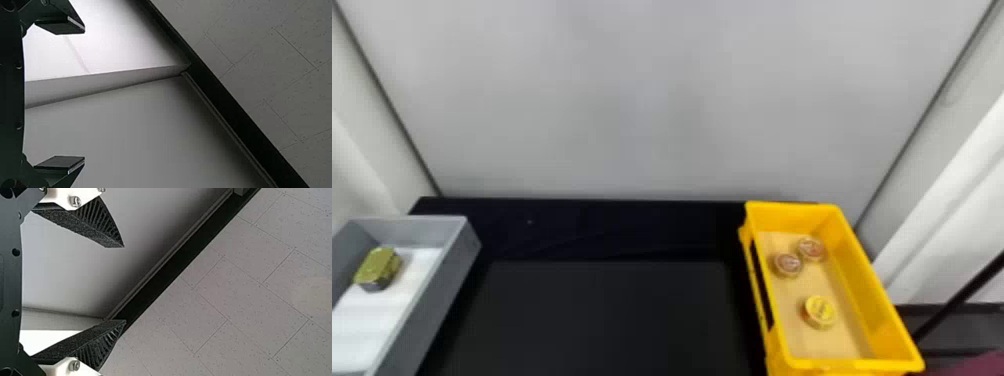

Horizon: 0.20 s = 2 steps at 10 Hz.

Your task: Pick up the round yellow can and place it in the yellow rectangular box

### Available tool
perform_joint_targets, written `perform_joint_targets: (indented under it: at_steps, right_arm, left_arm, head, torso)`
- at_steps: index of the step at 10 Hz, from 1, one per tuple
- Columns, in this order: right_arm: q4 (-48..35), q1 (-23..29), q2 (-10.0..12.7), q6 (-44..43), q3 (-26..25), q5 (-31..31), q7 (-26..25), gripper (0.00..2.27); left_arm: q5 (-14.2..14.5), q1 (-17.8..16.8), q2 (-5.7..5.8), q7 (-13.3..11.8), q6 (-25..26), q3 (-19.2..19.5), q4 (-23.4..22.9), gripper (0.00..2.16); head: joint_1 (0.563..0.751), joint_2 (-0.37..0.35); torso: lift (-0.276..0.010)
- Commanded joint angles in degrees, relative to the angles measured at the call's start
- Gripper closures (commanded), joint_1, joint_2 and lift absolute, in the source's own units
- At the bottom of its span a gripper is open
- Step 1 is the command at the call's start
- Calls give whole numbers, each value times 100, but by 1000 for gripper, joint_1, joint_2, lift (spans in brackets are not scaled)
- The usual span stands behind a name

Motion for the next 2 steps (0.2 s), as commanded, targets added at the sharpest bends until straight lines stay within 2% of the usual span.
perform_joint_targets:
  at_steps: [1,2]
  right_arm:
    - [0,-19,-7,8,13,-1,-2,113]
    - [0,-19,-7,17,21,-1,-2,113]
  left_arm:
    - [-15,2,2,1,-7,-5,1,113]
    - [-15,2,2,1,-7,-5,1,113]
  head:
    - [694,-58]
    - [694,-58]
  torso:
    - [0]
    - [0]
